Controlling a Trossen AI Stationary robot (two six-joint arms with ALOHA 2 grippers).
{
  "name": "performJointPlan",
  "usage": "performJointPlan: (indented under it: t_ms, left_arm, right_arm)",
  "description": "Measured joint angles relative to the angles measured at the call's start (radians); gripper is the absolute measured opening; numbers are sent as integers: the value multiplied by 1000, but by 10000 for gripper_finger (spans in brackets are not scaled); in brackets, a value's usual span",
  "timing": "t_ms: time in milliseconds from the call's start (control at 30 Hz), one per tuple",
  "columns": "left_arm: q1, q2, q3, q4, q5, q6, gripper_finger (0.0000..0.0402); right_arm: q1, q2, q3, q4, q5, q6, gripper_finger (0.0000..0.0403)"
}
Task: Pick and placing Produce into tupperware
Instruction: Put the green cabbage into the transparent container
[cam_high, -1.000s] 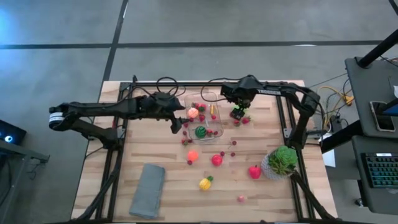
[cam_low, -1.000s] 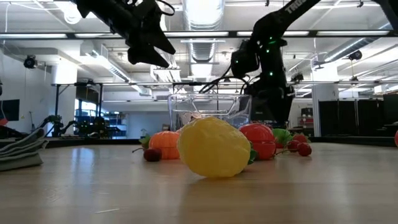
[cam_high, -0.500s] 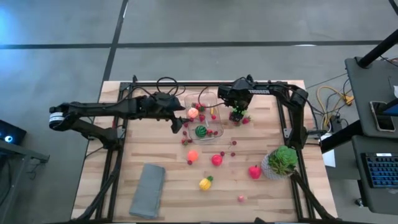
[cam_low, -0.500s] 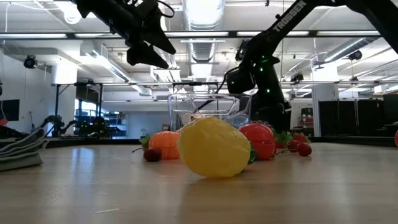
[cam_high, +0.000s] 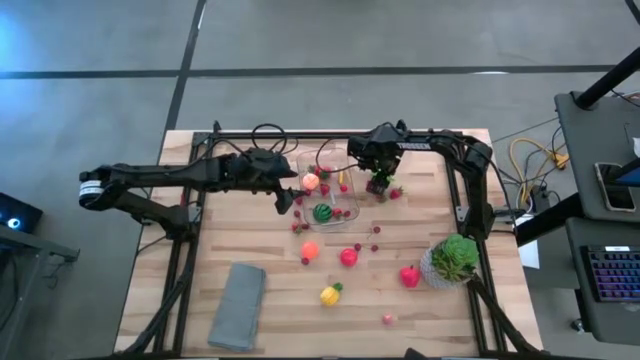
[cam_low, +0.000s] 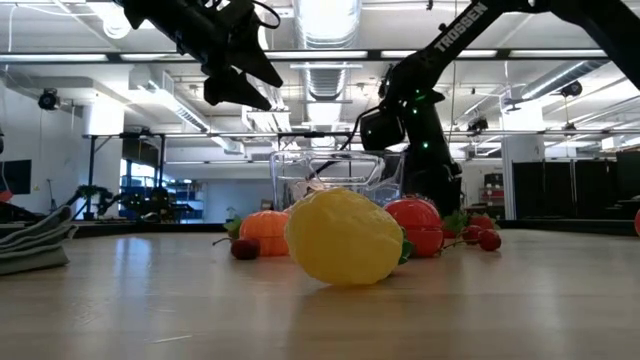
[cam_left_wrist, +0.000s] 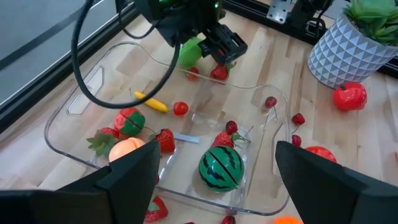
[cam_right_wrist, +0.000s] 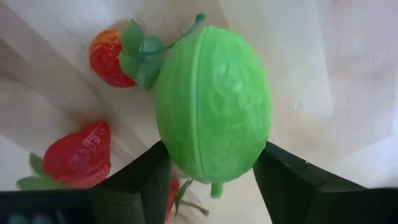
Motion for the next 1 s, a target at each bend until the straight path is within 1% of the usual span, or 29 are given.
performJointPlan:
  t_ms: [133,233,300,433,533,600,667,767,800,900,1000]
  left_arm:
    - [0,0,0,0,0,0,304]
    - [0,0,0,0,-2,0,304]
    - [0,0,-1,0,-14,1,304]
    - [0,0,-13,-1,-60,3,304]
    - [1,0,-17,-29,-81,1,304]
    - [1,0,-17,-79,-91,-1,304]
    - [1,0,-19,-154,-101,-12,304]
    - [1,0,-37,-272,-104,-68,304]
    - [1,-2,-50,-292,-102,-83,304]
    - [0,-9,-91,-286,-68,-119,304]
    - [-1,-6,-120,-272,-15,-157,304]
  right_arm:
    - [1,-42,21,-34,-30,13,189]
    - [1,-97,48,-62,-41,46,189]
    - [5,-138,78,-84,-68,71,189]
    - [34,-217,151,-97,-207,124,189]
    - [85,-239,217,-87,-325,158,189]
    - [122,-237,256,-54,-395,179,189]
    - [158,-222,301,-2,-435,205,189]
    - [203,-183,366,56,-426,245,194]
    - [216,-166,387,68,-407,253,197]
    - [237,-113,443,42,-315,264,212]
    - [244,-61,499,-49,-215,264,233]
